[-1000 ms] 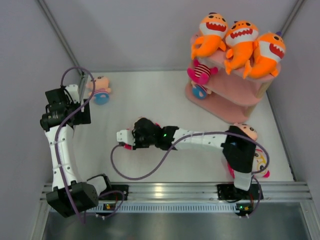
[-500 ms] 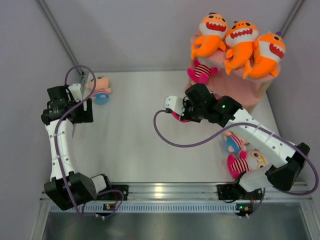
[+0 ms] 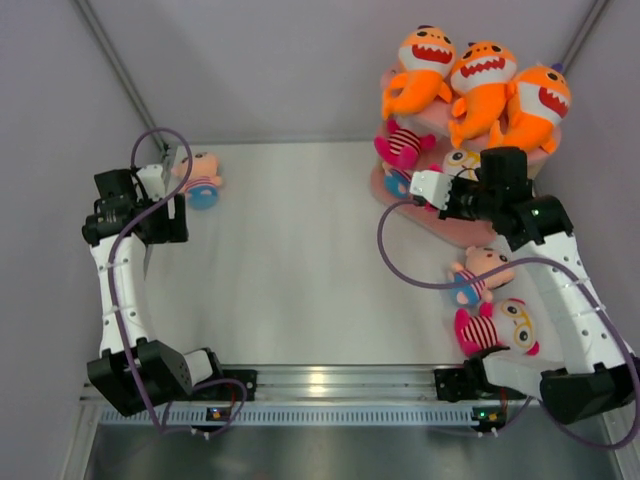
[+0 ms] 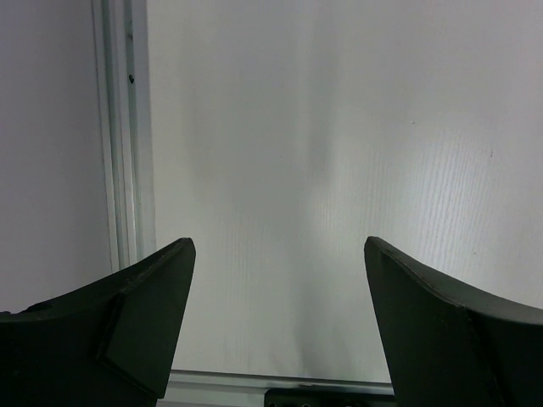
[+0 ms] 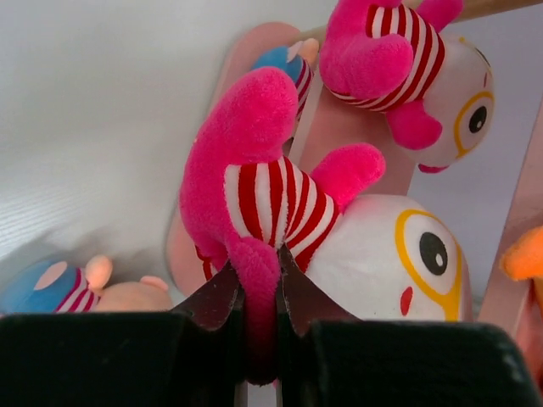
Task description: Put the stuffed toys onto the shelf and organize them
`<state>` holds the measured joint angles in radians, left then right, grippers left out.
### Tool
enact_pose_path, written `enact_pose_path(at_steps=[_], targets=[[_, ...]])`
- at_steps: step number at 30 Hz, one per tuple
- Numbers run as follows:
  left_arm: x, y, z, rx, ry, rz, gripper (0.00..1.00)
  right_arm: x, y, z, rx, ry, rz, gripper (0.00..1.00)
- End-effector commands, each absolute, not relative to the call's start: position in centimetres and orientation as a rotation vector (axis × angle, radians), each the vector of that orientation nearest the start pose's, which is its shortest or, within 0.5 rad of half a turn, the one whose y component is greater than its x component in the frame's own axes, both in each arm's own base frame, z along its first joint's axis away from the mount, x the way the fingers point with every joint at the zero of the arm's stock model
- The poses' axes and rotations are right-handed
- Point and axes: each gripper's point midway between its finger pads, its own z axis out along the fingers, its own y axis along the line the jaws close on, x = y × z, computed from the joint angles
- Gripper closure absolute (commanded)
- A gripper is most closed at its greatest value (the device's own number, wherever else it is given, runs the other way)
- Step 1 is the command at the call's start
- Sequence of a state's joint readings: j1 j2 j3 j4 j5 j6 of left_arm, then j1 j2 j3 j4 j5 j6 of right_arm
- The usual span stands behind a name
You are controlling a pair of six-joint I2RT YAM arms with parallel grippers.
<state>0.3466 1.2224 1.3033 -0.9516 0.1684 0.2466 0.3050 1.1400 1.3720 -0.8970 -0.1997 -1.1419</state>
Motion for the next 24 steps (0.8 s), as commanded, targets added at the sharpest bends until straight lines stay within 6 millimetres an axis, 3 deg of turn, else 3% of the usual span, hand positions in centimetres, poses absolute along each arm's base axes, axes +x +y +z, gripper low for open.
enact_pose_path(at_steps=[1,5,12,24], targets=[[29.5,8.4,24.0,-0.02,2.37,0.066,0.13,33.9,10.4,29.6,-1.581,1.488,-0.122,1.0],[29.4,8.3,23.7,-0.02,2.375,0.058,0.13,35.8,8.6,30.6,-1.474,1.456,-0.088,1.0],[29.3,8.0,23.4,-0.017,2.383,0.041,0.14,37.7,7.1,28.6,-1.447,1.479,-0.159,1.0],[29.0,7.7,22.6,-0.014,2.399,0.023,0.14,40.1,7.1,28.2,-1.476,1.391,-0.2,1.0]])
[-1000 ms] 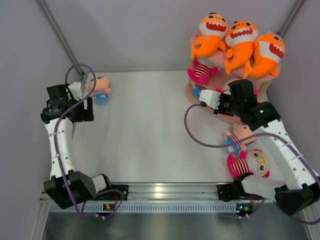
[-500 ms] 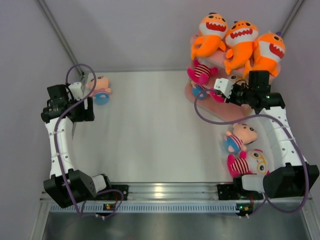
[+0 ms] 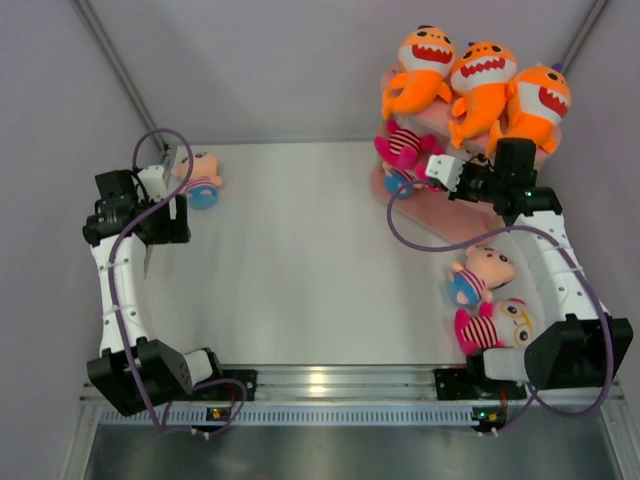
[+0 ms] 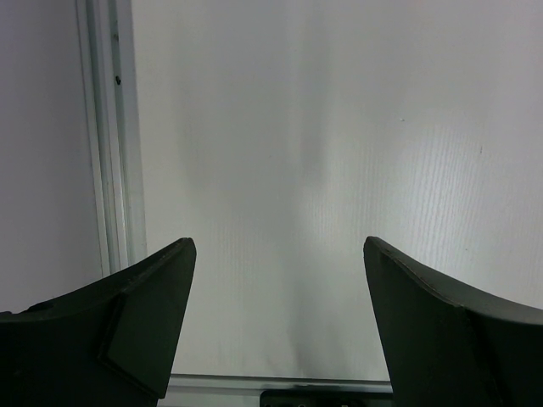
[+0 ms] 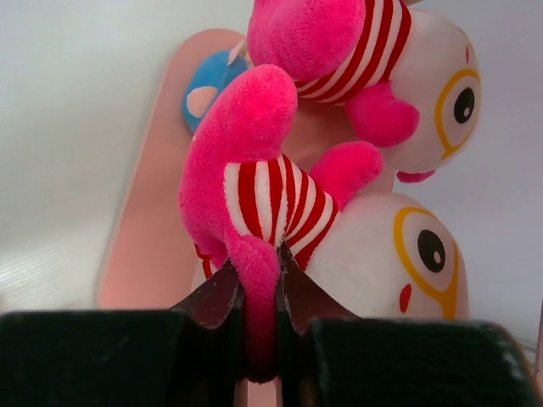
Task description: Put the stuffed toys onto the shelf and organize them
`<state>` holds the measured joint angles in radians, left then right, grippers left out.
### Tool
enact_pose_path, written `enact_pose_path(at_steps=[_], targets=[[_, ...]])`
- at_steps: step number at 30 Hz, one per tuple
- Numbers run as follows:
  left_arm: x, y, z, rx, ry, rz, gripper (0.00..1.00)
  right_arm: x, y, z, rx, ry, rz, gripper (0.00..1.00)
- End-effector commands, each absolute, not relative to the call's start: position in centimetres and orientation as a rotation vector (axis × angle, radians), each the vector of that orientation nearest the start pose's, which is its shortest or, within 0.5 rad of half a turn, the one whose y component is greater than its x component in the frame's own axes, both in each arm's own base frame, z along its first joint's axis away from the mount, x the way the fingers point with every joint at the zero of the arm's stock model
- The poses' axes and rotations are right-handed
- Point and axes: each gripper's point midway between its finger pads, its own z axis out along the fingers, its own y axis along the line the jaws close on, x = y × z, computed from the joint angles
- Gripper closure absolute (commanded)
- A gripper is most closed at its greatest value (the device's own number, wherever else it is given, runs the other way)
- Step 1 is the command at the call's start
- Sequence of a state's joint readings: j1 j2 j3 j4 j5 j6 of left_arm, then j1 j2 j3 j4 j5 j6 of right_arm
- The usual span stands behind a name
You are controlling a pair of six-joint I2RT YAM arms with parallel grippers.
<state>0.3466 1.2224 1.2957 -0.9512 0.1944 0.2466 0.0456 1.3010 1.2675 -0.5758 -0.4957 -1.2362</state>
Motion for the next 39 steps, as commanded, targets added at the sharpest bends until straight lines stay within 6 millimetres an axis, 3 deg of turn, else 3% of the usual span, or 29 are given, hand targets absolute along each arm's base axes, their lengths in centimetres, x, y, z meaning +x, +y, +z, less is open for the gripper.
enact_pose_path(at_steps=[1,11,14,15,17,18,21,29,39], targets=[[29.0,7.8,22.7,-0.016,2.398,0.025,0.14,40.3,7.1,28.4,-1.476,1.382,-0.205,1.0],[29.0,8.1,22.8,-0.026,2.398,0.044,0.14,41.2,8.3,29.2,-1.514,1.294,-0.169,0.96],[29.0,8.2,22.8,-0.028,2.399,0.054,0.14,41.3,8.4,29.4,-1.505,1.29,-0.167,0.82],[29.0,8.2,22.8,-0.029,2.399,0.053,0.14,41.3,8.4,29.0,-1.505,1.295,-0.165,0.72],[29.0,8.2,22.8,-0.028,2.401,0.054,0.14,41.3,8.1,28.8,-1.497,1.309,-0.175,0.62],[29.0,8.2,22.7,-0.029,2.402,0.05,0.14,41.3,8.0,28.7,-1.496,1.312,-0.178,0.53],[29.0,8.2,22.8,-0.026,2.4,0.048,0.14,40.9,7.9,29.0,-1.485,1.315,-0.187,0.42],[28.9,8.0,22.7,-0.016,2.4,0.037,0.14,39.7,8.6,29.7,-1.491,1.309,-0.213,0.32],[28.8,7.7,22.7,0.006,2.395,0.031,0.14,38.2,8.0,29.2,-1.475,1.368,-0.219,0.3]])
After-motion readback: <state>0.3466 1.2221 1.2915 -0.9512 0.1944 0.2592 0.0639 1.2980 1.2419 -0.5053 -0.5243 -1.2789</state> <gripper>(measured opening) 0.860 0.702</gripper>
